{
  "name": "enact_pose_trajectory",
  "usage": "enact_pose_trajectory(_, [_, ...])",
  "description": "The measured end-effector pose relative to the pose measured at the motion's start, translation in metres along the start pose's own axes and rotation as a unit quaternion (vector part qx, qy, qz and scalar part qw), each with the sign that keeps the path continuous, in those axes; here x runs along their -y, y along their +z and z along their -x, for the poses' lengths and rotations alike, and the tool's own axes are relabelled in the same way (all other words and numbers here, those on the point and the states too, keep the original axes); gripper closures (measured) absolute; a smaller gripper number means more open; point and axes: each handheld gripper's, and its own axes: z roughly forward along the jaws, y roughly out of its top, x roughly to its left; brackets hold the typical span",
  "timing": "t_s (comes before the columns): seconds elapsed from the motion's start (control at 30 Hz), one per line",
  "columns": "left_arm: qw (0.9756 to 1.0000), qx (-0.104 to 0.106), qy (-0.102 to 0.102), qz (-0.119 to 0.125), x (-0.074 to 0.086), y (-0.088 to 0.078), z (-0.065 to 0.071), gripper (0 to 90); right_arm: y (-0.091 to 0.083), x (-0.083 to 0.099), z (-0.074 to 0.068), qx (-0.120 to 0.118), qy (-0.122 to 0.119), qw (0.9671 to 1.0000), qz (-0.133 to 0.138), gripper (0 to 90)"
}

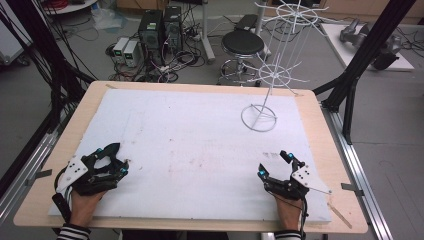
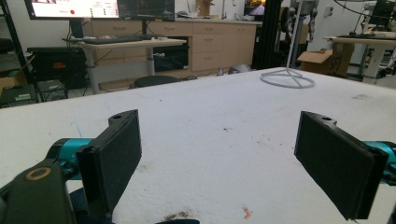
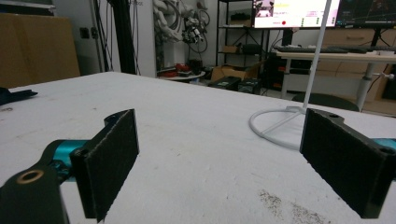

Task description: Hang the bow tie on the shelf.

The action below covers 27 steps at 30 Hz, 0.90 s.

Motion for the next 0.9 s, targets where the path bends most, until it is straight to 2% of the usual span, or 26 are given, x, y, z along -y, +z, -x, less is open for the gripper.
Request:
enact_pose_trajectory(0.47, [0.9999,-0.002,-0.004,-0.011,-0.001,0.002,-0.001,15.1,0.0,0.0,0.0,0.001,-0.002,1.0,0.0,10.7])
enact_pose_trajectory(0.57, [0.9998,0.003,-0.006,-0.016,-0.003,0.003,0.0,15.1,0.0,0.0,0.0,-0.001,-0.001,1.0,-0.002,10.7])
enact_pose_trajectory(0.73, [0.9996,0.008,0.0,-0.027,-0.013,0.004,0.0,15.1,0.0,0.0,0.0,0.0,-0.001,1.0,-0.002,10.7])
enact_pose_trajectory(0.9, [0.9985,0.013,0.017,-0.05,-0.028,0.002,-0.004,15.1,0.0,0.0,0.0,0.0,-0.001,1.0,-0.002,10.7])
